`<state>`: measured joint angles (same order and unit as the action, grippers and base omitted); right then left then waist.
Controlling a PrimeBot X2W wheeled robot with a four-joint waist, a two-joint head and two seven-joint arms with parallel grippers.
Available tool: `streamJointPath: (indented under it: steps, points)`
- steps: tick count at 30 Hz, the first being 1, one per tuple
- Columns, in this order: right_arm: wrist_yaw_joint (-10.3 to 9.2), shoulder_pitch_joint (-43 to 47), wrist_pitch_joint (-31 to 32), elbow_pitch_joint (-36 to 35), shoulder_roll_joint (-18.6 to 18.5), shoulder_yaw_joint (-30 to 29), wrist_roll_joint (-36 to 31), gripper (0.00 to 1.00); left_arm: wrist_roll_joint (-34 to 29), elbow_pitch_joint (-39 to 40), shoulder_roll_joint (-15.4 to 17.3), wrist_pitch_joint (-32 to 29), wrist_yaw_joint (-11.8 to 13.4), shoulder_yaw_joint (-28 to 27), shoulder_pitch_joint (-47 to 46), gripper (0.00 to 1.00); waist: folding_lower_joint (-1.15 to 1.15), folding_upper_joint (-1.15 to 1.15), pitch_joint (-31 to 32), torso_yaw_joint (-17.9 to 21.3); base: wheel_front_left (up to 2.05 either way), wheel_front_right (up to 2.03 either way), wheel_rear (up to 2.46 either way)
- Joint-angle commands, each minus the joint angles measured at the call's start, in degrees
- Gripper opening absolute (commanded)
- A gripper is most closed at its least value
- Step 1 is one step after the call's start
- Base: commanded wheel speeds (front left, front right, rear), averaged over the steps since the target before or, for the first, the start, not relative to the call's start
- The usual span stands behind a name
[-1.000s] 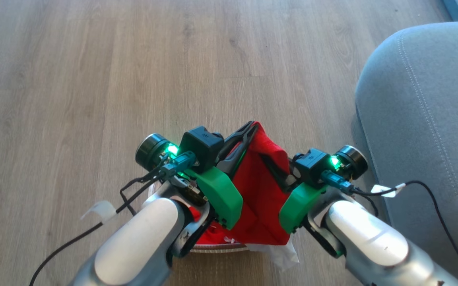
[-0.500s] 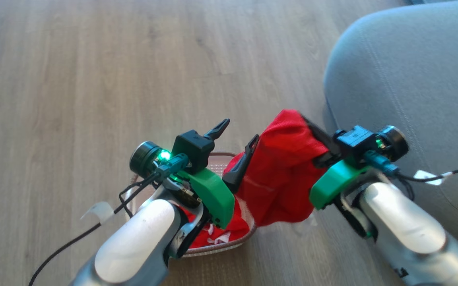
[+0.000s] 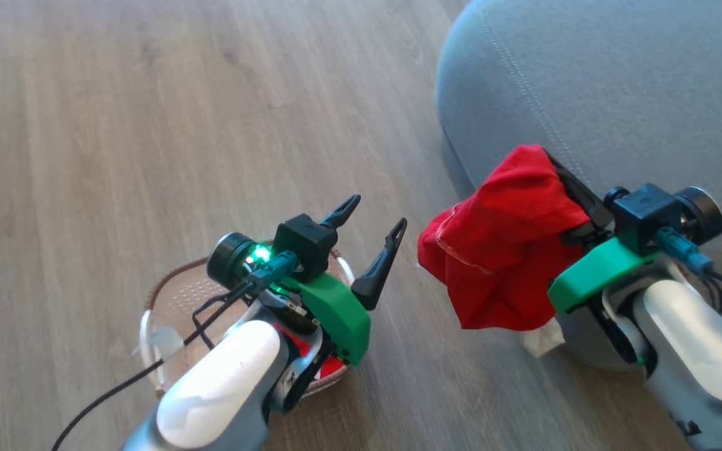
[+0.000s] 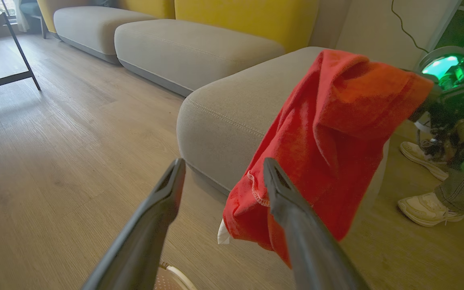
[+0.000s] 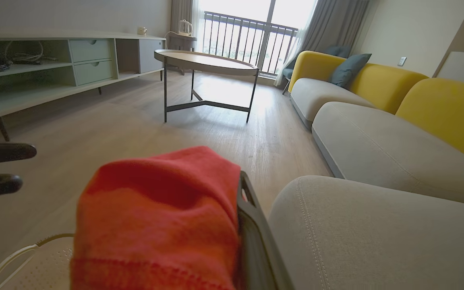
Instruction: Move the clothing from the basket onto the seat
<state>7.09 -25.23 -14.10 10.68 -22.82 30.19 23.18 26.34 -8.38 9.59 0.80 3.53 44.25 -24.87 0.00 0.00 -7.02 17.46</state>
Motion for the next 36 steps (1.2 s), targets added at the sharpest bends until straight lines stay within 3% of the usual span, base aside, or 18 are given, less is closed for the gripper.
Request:
streamJointPath:
  steps: [1, 9, 20, 36]
  points:
    - [0.40, -0.3, 0.0, -2.3, -1.0, -0.4, -0.4, 0.00, 0.4, 1.7, -0.2, 0.5, 0.1, -1.6, -1.6, 1.00, 0.00, 0.00, -0.3, 1.0, 0.00, 0.00, 0.00]
    - [0.40, 1.4, 1.3, -5.0, -2.1, -2.9, -0.6, 0.00, 0.4, 1.4, -1.0, 1.0, -0.1, -0.2, -1.2, 1.00, 0.00, 0.00, -0.5, 2.6, 0.00, 0.00, 0.00]
    - [0.40, 3.1, 2.5, -8.3, -2.1, -6.2, -0.2, 0.00, 0.5, 1.3, -1.3, 1.0, -0.1, 0.5, -1.7, 1.00, 0.00, 0.00, -1.7, 1.8, 0.00, 0.00, 0.00]
    - [0.40, -5.0, 6.8, -7.3, 0.4, -18.4, 3.7, 0.00, -1.0, 1.3, -1.5, -0.4, 0.2, 1.0, -6.7, 1.00, 0.00, 0.00, -12.7, -1.3, 0.00, 0.00, 0.00]
